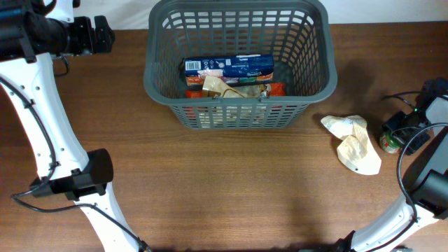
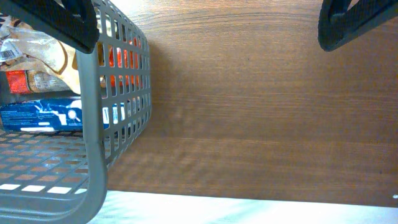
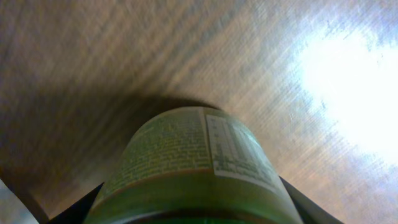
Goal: Pack container
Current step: 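Reach the right gripper to the green-lidded jar and grasp it, then lift the jar into the basket's right side and release it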
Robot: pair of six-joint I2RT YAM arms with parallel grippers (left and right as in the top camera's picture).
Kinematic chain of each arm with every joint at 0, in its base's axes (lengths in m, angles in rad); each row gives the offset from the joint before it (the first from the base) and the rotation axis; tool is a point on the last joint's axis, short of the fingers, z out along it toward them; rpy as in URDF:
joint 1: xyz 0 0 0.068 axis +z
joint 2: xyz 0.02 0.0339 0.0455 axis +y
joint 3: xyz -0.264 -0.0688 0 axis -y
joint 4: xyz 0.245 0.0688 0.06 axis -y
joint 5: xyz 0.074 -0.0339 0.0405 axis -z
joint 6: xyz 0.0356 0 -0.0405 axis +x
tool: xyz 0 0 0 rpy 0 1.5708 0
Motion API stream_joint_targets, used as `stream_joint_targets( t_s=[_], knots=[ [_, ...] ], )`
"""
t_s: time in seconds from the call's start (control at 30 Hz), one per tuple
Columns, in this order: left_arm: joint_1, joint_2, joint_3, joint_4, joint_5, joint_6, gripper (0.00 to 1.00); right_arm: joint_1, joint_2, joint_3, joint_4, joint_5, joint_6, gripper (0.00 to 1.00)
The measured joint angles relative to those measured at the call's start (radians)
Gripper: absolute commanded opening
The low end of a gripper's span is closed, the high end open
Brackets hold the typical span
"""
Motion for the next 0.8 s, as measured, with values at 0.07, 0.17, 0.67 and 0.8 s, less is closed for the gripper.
stream_joint_targets(
  t_s=[0.07,0.17,0.67,0.8],
  knots=[
    [0.000,0.000,0.000,0.000,0.000,0.000,0.99,0.000,0.000,0.024,-0.031,0.000,0.000,0.39],
    [0.000,0.000,0.000,0.000,0.000,0.000,0.99,0.000,0.001,0.101,-0.097,0.000,0.000,0.34],
    [0.000,0.000,0.000,0.000,0.001,0.000,0.99,0.060,-0.145,0.823,-0.463,-0.109,-0.046,0.30],
    [0.000,0.000,-0.001,0.000,0.003,-0.003,0.99,0.209,-0.297,1.077,-0.472,-0.127,-0.071,0.23]
  ],
)
